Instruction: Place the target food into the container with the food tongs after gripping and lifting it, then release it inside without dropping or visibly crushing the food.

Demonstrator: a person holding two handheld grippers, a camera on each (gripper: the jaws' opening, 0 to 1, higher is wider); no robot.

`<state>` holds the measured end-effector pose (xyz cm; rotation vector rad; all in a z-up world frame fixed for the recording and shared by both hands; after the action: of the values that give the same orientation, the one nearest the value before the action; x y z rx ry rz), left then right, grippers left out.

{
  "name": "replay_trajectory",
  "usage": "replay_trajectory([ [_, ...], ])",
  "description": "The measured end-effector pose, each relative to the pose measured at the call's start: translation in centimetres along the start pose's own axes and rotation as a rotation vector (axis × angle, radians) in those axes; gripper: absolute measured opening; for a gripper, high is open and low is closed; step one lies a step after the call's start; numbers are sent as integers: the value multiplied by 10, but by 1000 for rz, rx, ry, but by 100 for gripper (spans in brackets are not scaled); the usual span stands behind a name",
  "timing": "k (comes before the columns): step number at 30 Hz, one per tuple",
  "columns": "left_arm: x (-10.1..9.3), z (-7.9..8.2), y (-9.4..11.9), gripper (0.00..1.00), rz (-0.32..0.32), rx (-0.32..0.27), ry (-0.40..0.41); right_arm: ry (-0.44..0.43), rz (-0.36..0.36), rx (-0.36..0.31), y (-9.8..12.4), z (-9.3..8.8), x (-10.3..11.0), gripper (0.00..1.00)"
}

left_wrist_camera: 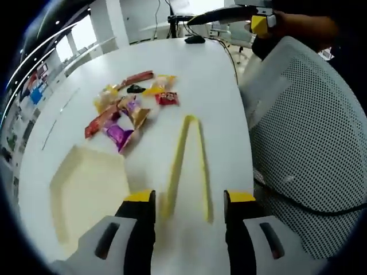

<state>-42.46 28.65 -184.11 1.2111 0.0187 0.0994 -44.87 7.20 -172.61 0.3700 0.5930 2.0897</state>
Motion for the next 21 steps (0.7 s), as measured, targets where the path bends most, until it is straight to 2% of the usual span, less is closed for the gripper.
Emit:
replay_trajectory([
  [4,-2,-5,-3,40,-17,0,28,-9,6,-2,-2,2,1,100],
  [9,0,-5,-2,37,1,-12,21,13,21,3,-4,4,4,100],
  [11,4,-5,-1,26,19,-20,16,12,23,4,-5,3,3,100],
  [15,2,-6,-3,22,22,-21,26,13,28,13,-6,3,3,100],
  [19,-1,-5,-4,10,28,-11,-18,11,25,14,-6,4,-2,100],
  [21,2,-5,-5,6,28,-6,-9,3,22,15,-7,3,-4,100],
])
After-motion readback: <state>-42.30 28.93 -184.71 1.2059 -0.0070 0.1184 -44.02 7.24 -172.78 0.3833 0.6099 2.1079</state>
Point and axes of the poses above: the point that each gripper's makers call its tool centre point, and the gripper's own axes: y roughly backward along the fingers, x roughly to its left, z roughly out of its top, the point moved 1 cm from there along y, roughly backward along the fingers, and after that the axes turned 11 degrees about x, right-handed, at the moved point
